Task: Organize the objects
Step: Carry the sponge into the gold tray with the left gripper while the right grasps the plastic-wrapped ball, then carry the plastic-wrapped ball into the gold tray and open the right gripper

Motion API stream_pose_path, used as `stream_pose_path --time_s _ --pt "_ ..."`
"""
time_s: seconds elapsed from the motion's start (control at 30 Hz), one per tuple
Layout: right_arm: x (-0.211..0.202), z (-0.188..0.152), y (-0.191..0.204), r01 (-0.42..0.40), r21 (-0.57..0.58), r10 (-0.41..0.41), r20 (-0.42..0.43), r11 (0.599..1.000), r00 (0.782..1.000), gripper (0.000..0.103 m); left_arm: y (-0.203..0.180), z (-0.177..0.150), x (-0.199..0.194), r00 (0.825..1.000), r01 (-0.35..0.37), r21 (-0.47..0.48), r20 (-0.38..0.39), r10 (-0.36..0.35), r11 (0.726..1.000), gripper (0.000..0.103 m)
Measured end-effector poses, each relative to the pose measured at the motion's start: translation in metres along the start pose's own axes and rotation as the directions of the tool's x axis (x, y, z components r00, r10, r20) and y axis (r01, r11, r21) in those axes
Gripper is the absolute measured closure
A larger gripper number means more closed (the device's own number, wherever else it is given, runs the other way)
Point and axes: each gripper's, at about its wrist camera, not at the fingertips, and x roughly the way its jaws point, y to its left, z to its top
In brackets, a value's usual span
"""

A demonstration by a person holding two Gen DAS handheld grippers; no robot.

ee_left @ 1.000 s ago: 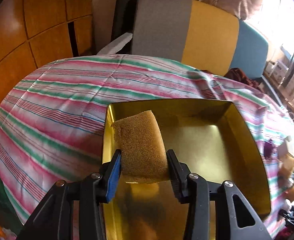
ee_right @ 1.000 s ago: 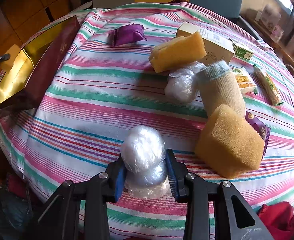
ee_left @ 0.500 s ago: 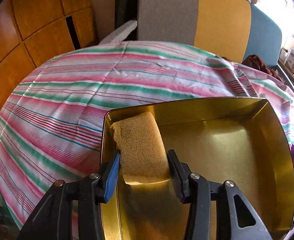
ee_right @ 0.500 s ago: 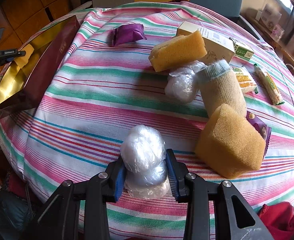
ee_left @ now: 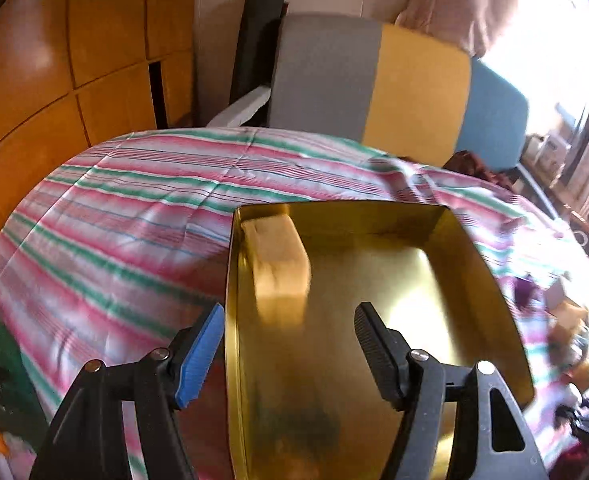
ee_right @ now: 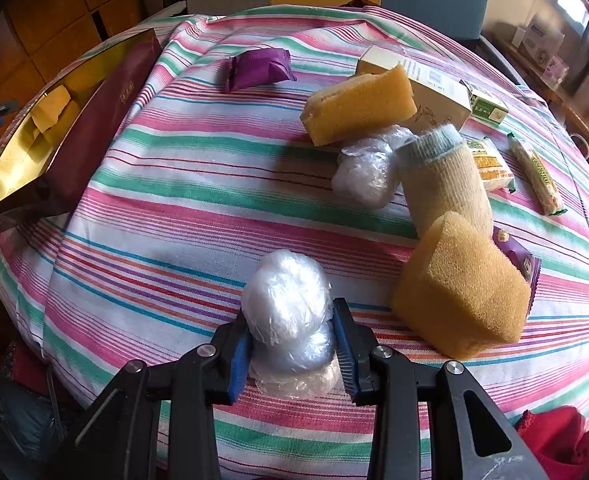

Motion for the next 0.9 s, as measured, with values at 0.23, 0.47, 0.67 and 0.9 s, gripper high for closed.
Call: stream_pose_path --time_s 0.23,0.47,0.67,0.9 --pt "-0.005 0.016 0.01 -0.015 0.015 0.015 0.02 1.0 1.0 0.066 -0.001 -0.035 -0.046 0.998 -0.016 -0.012 0.063 0.017 1.0 0.035" --pt "-0.034 -0.006 0.046 -0.053 -0.015 0.054 0.077 0.998 0.996 0.066 0.003 -0.055 -0.054 0.998 -0.041 -0.038 0.054 0.043 0.998 0.035" --pt "-0.066 0.035 0.115 -0.169 -0.119 0.188 0.169 0.978 0.968 0.066 0.018 -0.059 -0.055 0.998 -0.035 -0.093 0.049 0.04 0.995 0.035" --pt "-0.053 0.09 0.224 -0.313 -0.233 0.344 0.108 0.921 0.933 0.066 0.048 -0.063 -0.063 0.998 -0.038 -0.143 0.044 0.045 0.989 0.035"
